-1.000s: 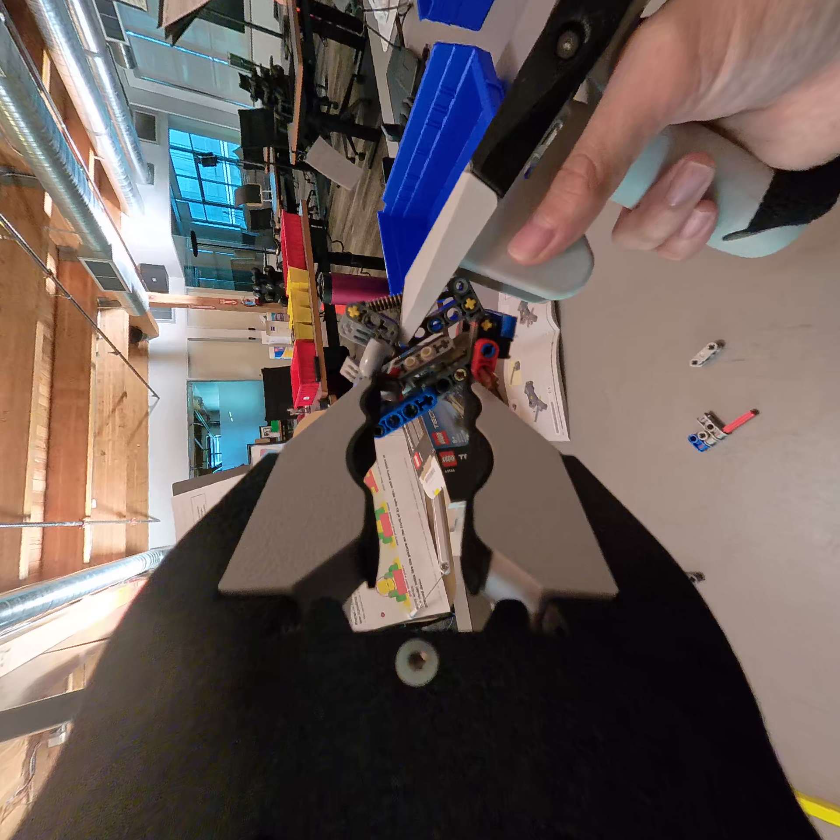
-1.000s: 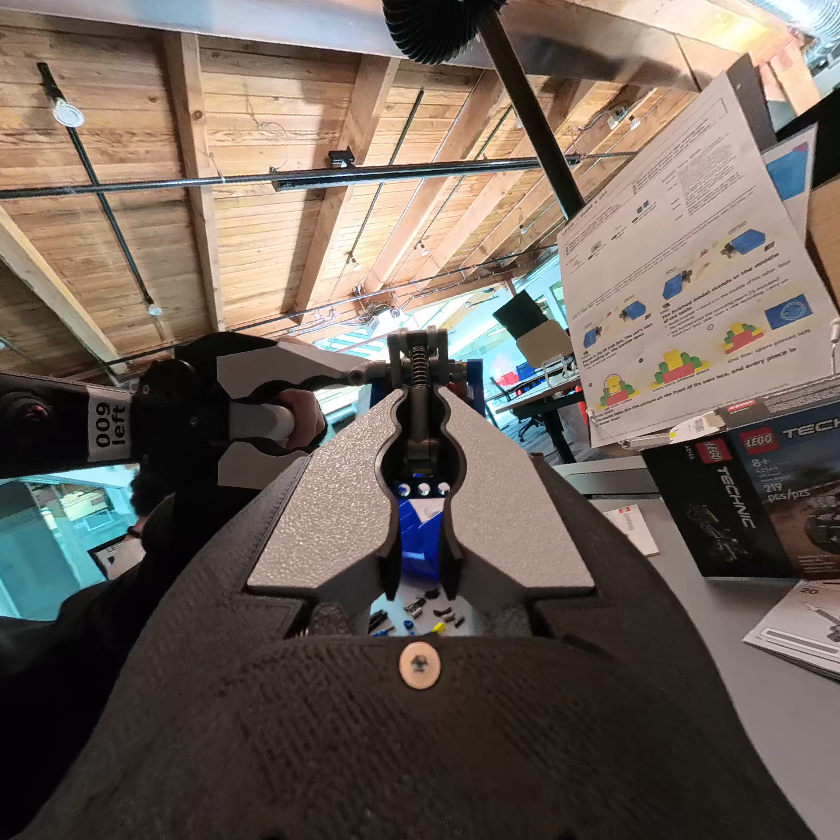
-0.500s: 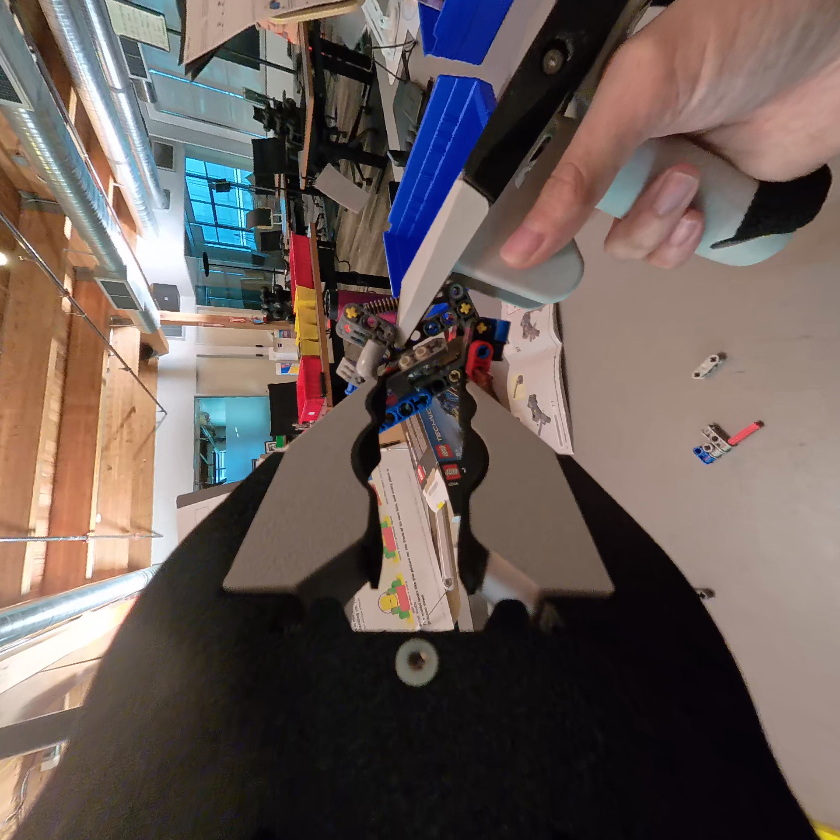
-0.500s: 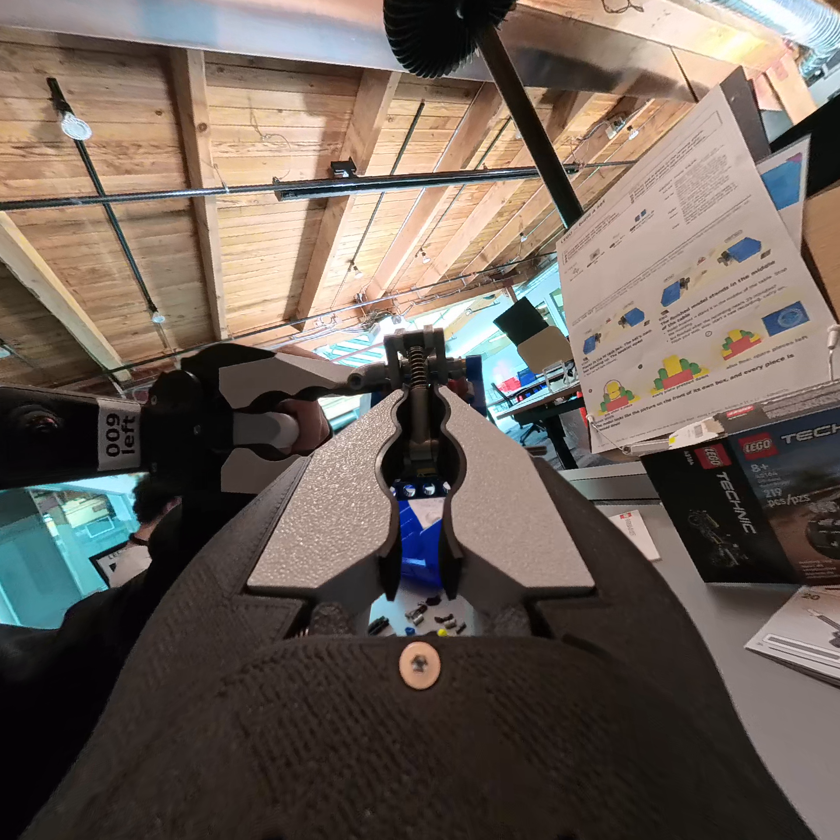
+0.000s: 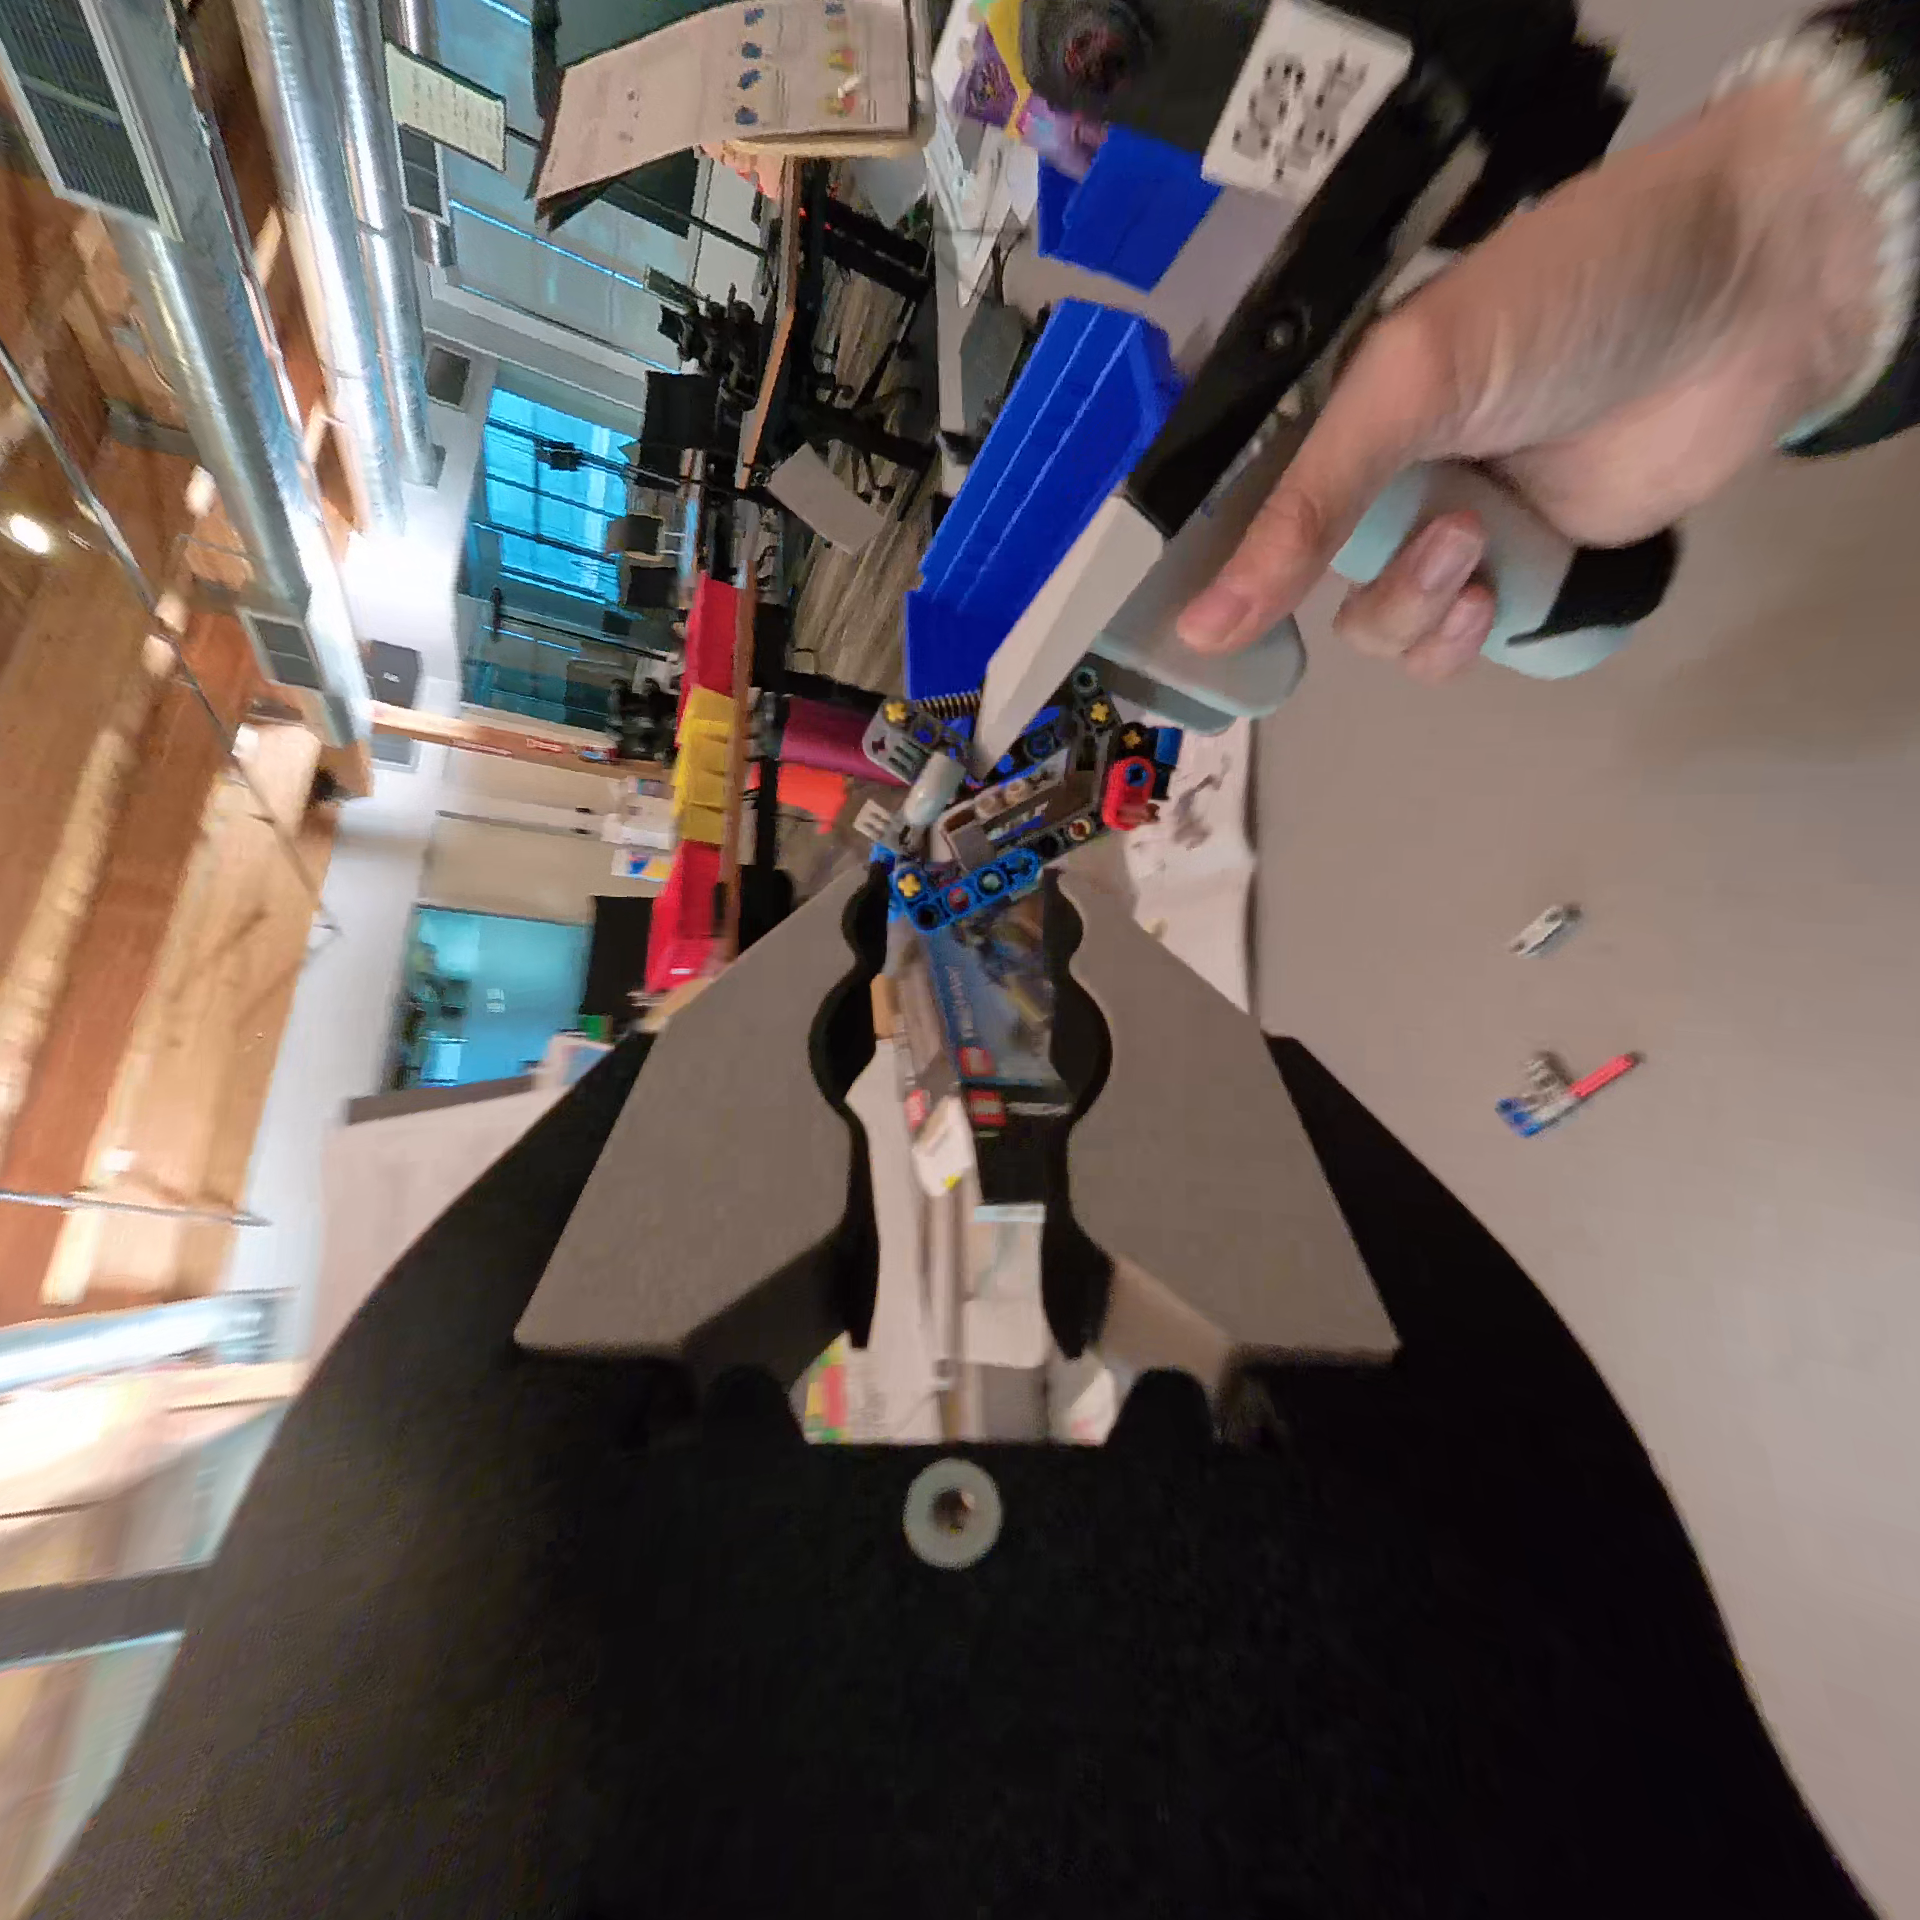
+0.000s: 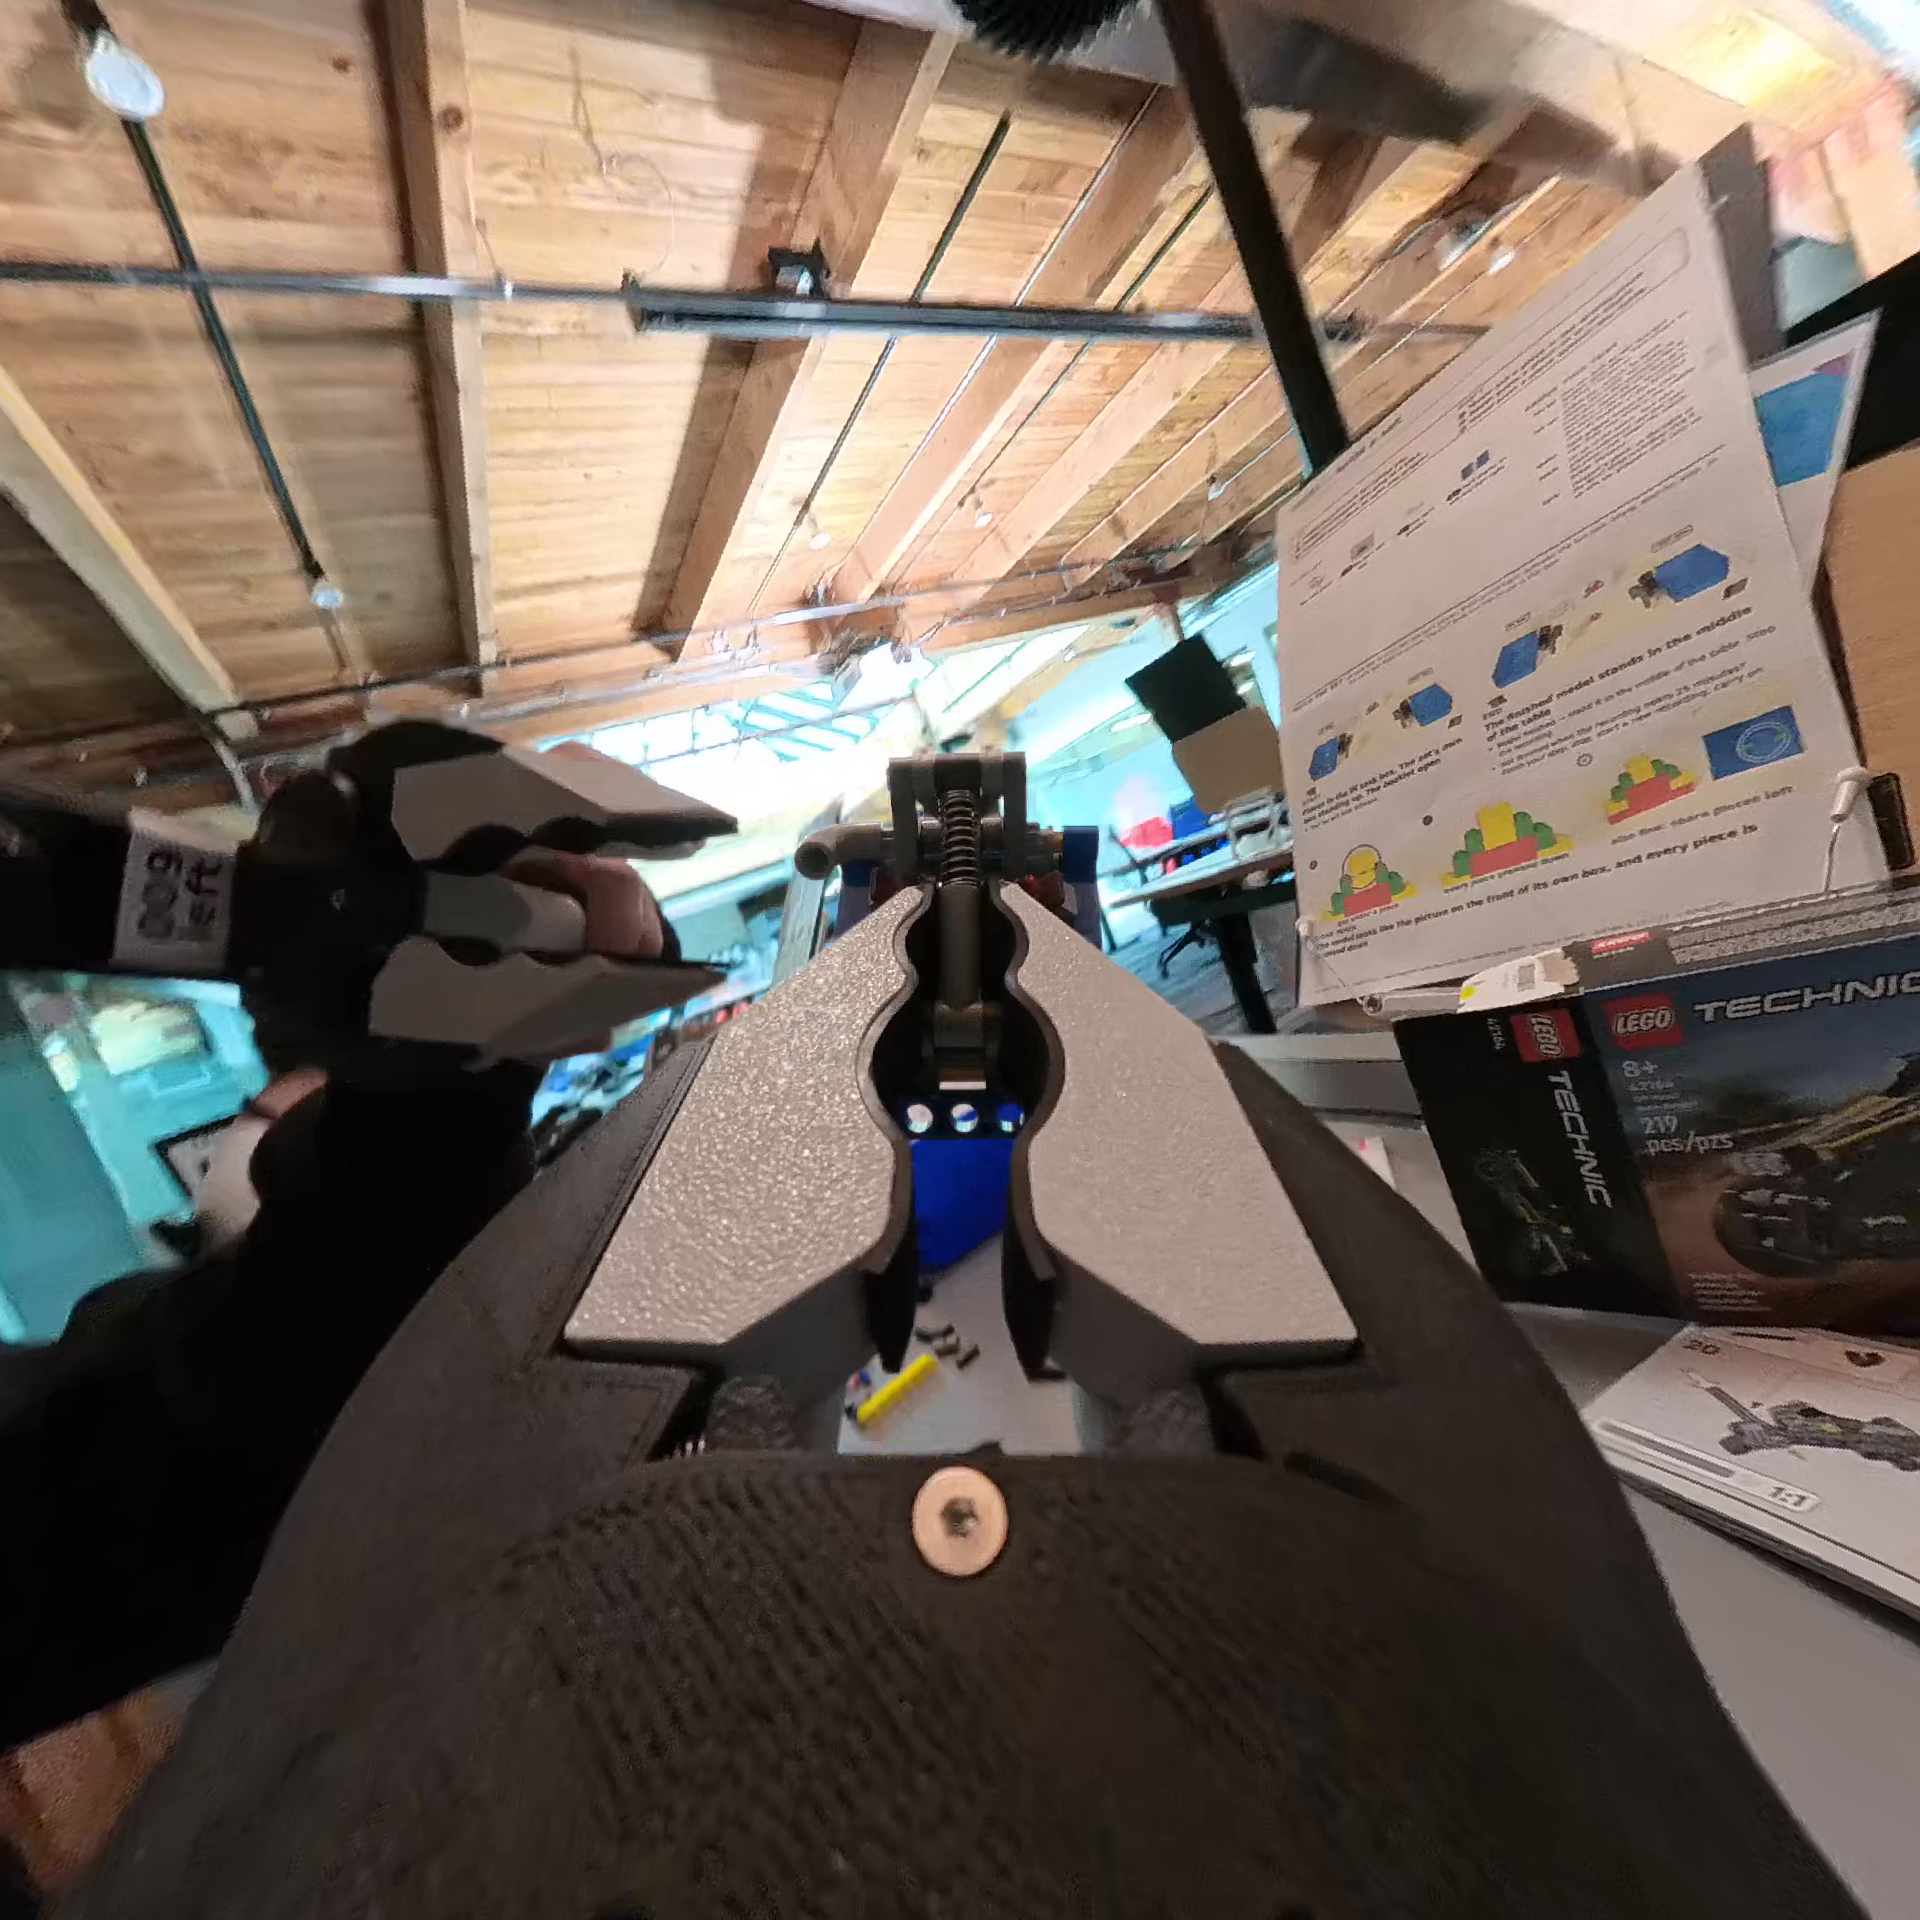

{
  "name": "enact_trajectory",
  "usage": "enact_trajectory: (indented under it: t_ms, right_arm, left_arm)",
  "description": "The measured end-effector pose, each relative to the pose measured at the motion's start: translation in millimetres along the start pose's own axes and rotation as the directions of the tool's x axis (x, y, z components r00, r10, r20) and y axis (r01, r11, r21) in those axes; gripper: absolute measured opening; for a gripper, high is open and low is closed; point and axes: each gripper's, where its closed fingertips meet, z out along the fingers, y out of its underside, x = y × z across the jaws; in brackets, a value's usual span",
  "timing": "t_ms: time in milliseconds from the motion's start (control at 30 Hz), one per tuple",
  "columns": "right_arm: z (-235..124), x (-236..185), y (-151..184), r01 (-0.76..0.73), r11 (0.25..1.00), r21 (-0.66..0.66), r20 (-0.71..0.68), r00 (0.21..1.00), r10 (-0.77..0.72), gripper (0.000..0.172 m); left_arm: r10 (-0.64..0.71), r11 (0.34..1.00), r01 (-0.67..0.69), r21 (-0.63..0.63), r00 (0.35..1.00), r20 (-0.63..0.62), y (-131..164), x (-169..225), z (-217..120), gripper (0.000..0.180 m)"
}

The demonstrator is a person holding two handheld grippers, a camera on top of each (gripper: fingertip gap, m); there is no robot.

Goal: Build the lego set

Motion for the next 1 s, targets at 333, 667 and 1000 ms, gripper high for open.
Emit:
enact_trajectory:
  t_ms: [333, 667, 1000]
  right_arm:
    - [-17.8, 29.8, 70.0, 0.362, 0.865, -0.347, 0.212, 0.929, -0.304, 0.004]
    - [-46.2, 120.8, 140.4, 0.467, 0.596, -0.653, 0.261, 0.878, -0.401, 0.004]
    - [-61.7, 154.7, 178.8, 0.352, 0.445, -0.824, 0.166, 0.900, -0.403, 0.005]
  left_arm:
    - [-0.498, 0.850, 0.517, 0.099, 0.851, -0.169, 59.0, 60.4, 31.6, 0.030]
    - [-0.684, 0.681, 0.729, 0.069, 0.667, -0.296, 99.9, 126.0, 97.3, 0.035]
    - [-0.327, 0.945, 0.326, -0.030, 0.939, -0.108, 127.9, 161.4, 144.2, 0.020]
